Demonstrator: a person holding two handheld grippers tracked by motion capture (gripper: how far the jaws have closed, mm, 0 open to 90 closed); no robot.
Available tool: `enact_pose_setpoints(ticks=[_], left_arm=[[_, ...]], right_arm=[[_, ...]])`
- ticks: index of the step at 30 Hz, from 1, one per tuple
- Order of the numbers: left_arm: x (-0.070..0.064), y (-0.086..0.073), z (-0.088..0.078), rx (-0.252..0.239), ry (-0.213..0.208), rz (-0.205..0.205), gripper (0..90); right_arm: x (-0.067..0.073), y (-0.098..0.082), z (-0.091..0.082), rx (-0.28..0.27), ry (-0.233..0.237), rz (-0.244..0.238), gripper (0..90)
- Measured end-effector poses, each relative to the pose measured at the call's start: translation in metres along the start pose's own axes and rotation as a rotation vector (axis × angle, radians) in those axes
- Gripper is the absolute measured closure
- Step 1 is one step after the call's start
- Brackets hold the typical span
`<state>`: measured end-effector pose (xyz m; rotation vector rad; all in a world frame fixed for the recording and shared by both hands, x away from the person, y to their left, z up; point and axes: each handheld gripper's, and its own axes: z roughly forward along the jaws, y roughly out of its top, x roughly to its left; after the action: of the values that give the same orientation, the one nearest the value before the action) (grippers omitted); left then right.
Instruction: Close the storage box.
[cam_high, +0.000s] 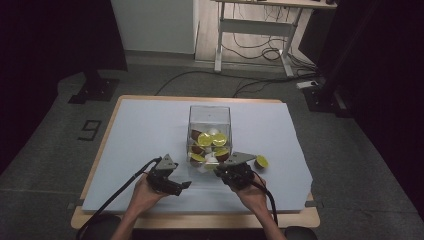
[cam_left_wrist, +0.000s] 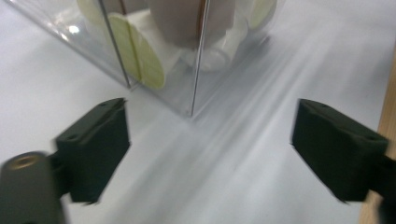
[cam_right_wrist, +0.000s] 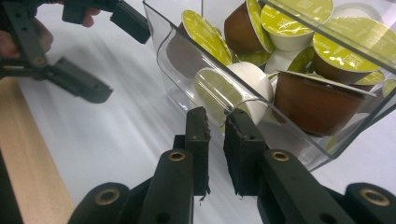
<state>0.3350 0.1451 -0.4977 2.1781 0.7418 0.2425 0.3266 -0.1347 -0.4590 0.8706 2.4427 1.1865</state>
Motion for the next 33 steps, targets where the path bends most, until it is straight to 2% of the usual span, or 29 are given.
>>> enact_pose_setpoints(ticks=[2, 6, 10, 16, 27, 33], left_arm=[[0.001, -0.002, 0.000, 0.015, 0.003, -0.005, 4.1], [0.004, -0.006, 0.002, 0.038, 0.005, -0.008, 0.0], [0.006, -0.009, 0.002, 0.048, 0.003, -0.014, 0.0], [0.008, -0.015, 0.005, 0.088, 0.016, -0.005, 0.0], [0.008, -0.024, 0.012, 0.165, 0.050, 0.074, 0.0], [0.010, -0.027, 0.013, 0.150, 0.036, 0.061, 0.0]], right_arm=[[-0.001, 0.001, 0.001, 0.000, -0.007, -0.002, 79.1], [-0.002, 0.002, 0.002, 0.000, -0.007, 0.000, 79.0], [-0.005, 0.004, 0.005, -0.001, -0.019, 0.007, 78.9], [-0.008, 0.007, 0.008, -0.002, -0.035, 0.016, 78.8], [-0.014, 0.010, 0.014, -0.006, -0.051, 0.019, 78.7], [-0.016, 0.012, 0.016, -0.009, -0.064, 0.013, 78.6]])
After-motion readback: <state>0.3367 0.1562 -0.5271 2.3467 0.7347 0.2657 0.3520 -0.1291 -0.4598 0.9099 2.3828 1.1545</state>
